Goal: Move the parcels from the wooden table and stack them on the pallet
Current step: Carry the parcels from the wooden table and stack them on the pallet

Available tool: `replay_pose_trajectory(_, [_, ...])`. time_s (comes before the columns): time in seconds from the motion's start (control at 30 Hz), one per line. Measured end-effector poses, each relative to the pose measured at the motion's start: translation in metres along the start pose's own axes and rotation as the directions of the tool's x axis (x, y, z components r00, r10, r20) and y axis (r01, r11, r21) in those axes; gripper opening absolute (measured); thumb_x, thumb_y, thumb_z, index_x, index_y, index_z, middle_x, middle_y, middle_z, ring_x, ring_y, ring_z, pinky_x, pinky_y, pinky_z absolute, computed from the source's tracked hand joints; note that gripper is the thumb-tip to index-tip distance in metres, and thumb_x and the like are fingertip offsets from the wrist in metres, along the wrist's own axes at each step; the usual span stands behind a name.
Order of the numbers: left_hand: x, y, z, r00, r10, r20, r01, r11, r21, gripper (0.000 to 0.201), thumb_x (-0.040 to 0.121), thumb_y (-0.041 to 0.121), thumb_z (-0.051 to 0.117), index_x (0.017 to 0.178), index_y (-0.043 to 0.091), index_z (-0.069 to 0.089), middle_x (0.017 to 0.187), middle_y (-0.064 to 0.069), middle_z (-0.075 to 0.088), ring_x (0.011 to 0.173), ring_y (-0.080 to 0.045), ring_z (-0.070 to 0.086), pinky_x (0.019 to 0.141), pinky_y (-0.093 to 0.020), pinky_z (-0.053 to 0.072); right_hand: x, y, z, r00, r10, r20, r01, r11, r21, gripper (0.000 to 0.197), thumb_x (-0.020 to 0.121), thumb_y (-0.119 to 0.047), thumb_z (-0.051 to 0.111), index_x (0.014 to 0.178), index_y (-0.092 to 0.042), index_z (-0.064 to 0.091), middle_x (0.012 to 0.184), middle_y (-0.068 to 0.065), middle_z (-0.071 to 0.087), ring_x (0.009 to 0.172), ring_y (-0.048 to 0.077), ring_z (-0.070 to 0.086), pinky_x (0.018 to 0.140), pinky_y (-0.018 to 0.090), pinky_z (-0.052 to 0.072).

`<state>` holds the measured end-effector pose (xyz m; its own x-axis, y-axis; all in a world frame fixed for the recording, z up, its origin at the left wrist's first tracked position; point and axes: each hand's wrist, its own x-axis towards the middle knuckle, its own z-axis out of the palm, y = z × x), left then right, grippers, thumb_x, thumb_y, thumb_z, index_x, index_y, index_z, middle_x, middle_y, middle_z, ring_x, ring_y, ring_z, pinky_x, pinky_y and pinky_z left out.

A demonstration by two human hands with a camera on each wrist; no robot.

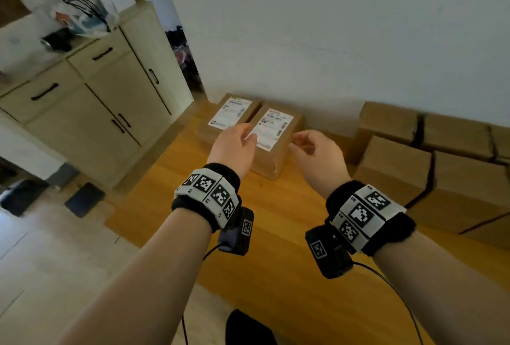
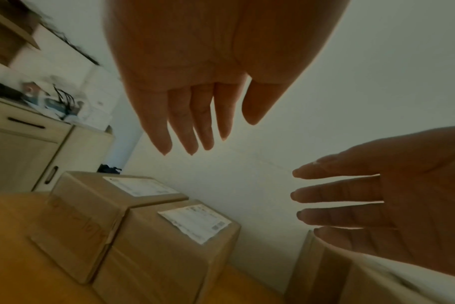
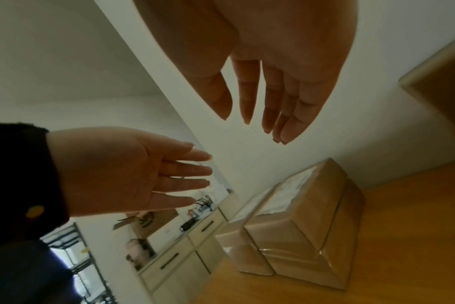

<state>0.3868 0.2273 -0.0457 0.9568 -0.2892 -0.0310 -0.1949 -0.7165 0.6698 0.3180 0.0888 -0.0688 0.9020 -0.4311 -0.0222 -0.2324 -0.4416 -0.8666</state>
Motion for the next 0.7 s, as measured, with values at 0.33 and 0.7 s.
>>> replay_pose_trajectory(0.33, [0.131, -0.103, 0.013, 0.965, -0.038, 0.258, -0.086, 0.886, 0.455, 0.058, 0.096, 0.042, 0.038, 0.147, 0.018, 0.023, 0.158, -0.003, 0.009, 0.145, -0.026, 0.0, 0.117, -0.044, 0.005, 0.073, 0.017, 0.106, 0.938, 0.347, 0.001, -0.322, 0.87, -0.372, 0.06, 0.094, -0.041, 0.049, 0.148, -0.029, 0.025, 0.158, 0.005, 0.004, 0.143, 0.034, 0.01, 0.113, 0.047, 0.022])
replay_pose_trajectory(0.7, [0.123, -0.123, 0.032, 0.911, 0.041, 0.411, -0.279, 0.795, 0.539, 0.069, 0.096, 0.054, 0.023, 0.15, 0.018, 0.0, 0.158, -0.002, -0.009, 0.145, -0.025, -0.007, 0.118, -0.043, 0.002, 0.061, 0.042, 0.12, 0.938, 0.345, -0.027, -0.335, 0.886, -0.321, 0.063, 0.094, -0.039, 0.048, 0.149, -0.031, 0.019, 0.158, 0.005, 0.0, 0.142, 0.026, 0.023, 0.114, 0.041, 0.03])
